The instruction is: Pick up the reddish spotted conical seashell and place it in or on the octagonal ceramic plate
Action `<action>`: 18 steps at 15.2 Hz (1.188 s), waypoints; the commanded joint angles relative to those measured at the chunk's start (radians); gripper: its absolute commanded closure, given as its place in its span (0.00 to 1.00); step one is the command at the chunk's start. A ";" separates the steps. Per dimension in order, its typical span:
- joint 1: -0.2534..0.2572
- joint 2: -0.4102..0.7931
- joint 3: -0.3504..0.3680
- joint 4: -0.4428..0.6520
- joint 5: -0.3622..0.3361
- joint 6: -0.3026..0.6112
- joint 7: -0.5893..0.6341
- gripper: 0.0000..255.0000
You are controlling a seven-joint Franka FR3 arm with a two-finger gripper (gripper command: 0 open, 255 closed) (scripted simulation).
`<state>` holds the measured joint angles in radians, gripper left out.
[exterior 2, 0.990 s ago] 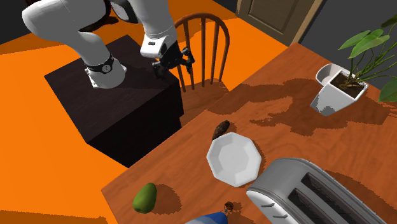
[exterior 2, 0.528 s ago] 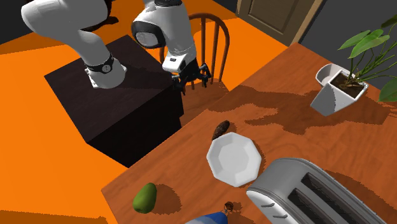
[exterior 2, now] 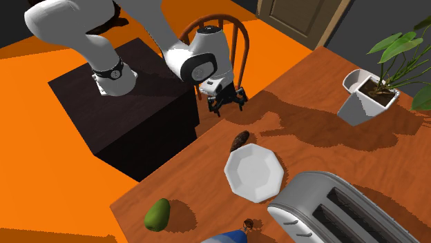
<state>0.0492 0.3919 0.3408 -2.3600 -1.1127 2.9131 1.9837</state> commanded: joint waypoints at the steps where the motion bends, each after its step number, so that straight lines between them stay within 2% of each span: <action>1: 0.064 0.079 -0.063 0.087 -0.089 -0.010 0.119 0.00; 5: 0.148 0.227 -0.136 0.258 -0.180 -0.036 0.274 0.00; 13: 0.176 0.344 -0.179 0.359 -0.243 -0.015 0.325 0.00; 18: 0.176 0.344 -0.179 0.359 -0.243 -0.015 0.325 0.00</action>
<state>0.2249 0.7358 0.1620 -2.0011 -1.3551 2.8977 2.3087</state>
